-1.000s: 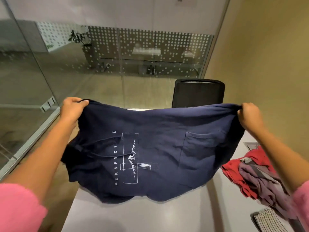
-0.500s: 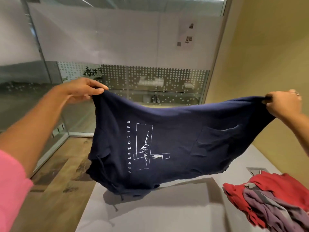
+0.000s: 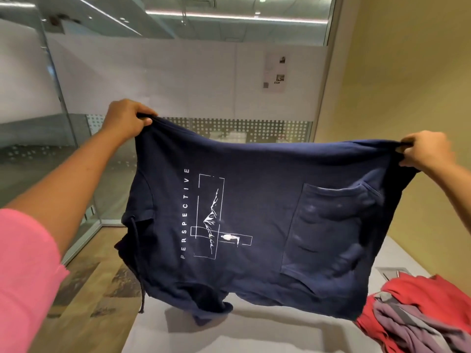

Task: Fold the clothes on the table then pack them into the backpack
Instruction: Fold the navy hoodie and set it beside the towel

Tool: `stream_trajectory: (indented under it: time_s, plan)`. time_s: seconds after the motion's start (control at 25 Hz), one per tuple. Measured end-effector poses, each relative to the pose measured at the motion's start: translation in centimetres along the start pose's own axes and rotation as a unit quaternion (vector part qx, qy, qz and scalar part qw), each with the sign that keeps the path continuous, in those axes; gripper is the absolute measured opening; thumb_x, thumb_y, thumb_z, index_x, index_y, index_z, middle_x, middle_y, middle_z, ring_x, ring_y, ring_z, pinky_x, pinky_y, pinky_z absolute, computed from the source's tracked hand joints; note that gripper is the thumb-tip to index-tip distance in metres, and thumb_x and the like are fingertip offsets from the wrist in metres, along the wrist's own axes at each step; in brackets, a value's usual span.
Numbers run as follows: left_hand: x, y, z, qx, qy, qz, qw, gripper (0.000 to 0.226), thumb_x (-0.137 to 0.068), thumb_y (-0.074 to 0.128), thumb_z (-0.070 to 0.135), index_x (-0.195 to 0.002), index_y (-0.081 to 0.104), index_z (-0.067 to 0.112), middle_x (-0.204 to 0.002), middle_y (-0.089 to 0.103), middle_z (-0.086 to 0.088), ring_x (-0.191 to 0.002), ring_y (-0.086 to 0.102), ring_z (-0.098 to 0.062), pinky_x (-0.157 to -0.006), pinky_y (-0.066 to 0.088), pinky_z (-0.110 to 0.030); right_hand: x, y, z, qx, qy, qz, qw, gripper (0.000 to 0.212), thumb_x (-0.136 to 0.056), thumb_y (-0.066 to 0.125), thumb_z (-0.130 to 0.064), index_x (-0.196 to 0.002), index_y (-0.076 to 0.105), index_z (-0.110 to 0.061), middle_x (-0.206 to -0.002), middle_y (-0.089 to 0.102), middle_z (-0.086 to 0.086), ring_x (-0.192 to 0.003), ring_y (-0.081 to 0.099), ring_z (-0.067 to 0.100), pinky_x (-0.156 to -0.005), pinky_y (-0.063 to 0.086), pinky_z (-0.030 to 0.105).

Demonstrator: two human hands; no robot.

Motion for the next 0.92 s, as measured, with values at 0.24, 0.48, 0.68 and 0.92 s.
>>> stream_trajectory:
  time_s: [0.24, 0.48, 0.68, 0.92]
  plan:
    - [-0.7, 1.1, -2.5, -0.056, -0.019, 0.034, 0.998, 0.023, -0.09, 0.063, 0.015, -0.111, 0.07, 0.013, -0.113, 0.068, -0.015, -0.107, 0.059, -0.037, -0.091, 0.049, -0.046, -0.1, -0.8, -1.7, -0.079, -0.022, 0.017, 0.996, 0.02, -0.072, 0.076, -0.001, -0.091, 0.07, 0.001, -0.081, 0.068, 0.024, -0.079, 0.066, 0.038, -0.071, 0.049, 0.037]
    - [-2.0, 4.1, -3.2, -0.067, -0.059, 0.009, 0.996, 0.024, -0.091, 0.056, 0.011, -0.112, 0.066, 0.005, -0.107, 0.067, -0.021, -0.101, 0.059, -0.041, -0.086, 0.05, -0.045, -2.1, 2.0, -3.9, -0.116, 0.023, 0.014, 0.993, 0.02, -0.075, 0.074, -0.005, -0.093, 0.068, 0.003, -0.084, 0.065, 0.023, -0.082, 0.06, 0.037, -0.066, 0.039, 0.032]
    - [-4.6, 11.9, -1.6, 0.124, -0.26, -0.093, 0.953, 0.036, -0.098, 0.031, -0.006, -0.133, 0.041, -0.008, -0.133, 0.05, -0.013, -0.074, 0.062, -0.033, -0.048, 0.055, -0.031, -6.2, 8.9, -7.5, -0.168, 0.092, -0.095, 0.977, 0.025, -0.09, 0.064, -0.019, -0.074, 0.055, -0.001, -0.069, 0.052, 0.011, -0.077, 0.06, 0.036, -0.048, 0.041, 0.027]
    - [-12.0, 17.1, -4.0, 0.239, -0.304, -0.114, 0.915, 0.029, -0.103, 0.038, 0.01, -0.125, 0.054, 0.001, -0.085, 0.062, -0.005, -0.05, 0.059, -0.013, -0.042, 0.045, -0.02, -12.8, 12.3, -10.8, -0.165, 0.057, -0.079, 0.981, 0.035, -0.096, 0.054, -0.022, -0.105, 0.061, 0.011, -0.081, 0.066, 0.021, -0.102, 0.061, 0.04, -0.067, 0.042, 0.033]
Point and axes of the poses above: each hand's wrist, its own x-axis away from the middle knuckle, its own y-axis out of the palm, z = x × y, the point moved 2 cm from there along -x, towards the middle knuckle
